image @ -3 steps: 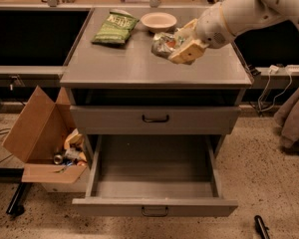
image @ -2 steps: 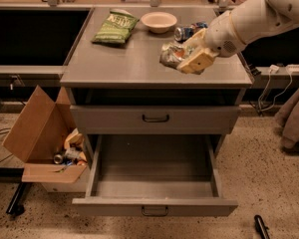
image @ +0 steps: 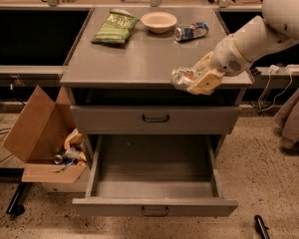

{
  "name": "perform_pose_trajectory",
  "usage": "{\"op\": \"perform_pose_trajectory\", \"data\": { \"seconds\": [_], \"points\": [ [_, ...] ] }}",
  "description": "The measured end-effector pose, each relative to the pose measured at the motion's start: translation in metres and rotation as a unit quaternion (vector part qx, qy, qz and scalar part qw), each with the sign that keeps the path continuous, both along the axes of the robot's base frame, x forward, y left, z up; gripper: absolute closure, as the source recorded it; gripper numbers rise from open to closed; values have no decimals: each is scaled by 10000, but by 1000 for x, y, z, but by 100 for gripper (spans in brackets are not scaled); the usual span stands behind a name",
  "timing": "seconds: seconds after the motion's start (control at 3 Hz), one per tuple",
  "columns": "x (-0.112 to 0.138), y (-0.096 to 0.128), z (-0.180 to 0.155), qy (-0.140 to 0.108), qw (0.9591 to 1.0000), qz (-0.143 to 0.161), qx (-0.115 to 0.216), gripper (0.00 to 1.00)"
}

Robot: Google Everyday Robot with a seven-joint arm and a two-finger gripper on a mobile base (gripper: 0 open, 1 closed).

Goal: Place 7up can into middle drawer

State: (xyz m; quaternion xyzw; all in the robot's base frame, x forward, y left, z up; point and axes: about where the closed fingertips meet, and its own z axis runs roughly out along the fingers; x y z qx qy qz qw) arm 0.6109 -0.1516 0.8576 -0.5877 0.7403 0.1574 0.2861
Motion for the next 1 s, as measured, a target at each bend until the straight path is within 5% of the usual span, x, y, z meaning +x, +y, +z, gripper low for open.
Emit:
{"op": "perform_pose_trajectory", "data": {
  "seconds": [0.33,1.0],
  "points": [
    [0,0,0,0,10000,0,0,100],
    [-13,-47,-20,237,9978,-626,21,100]
  ]
}}
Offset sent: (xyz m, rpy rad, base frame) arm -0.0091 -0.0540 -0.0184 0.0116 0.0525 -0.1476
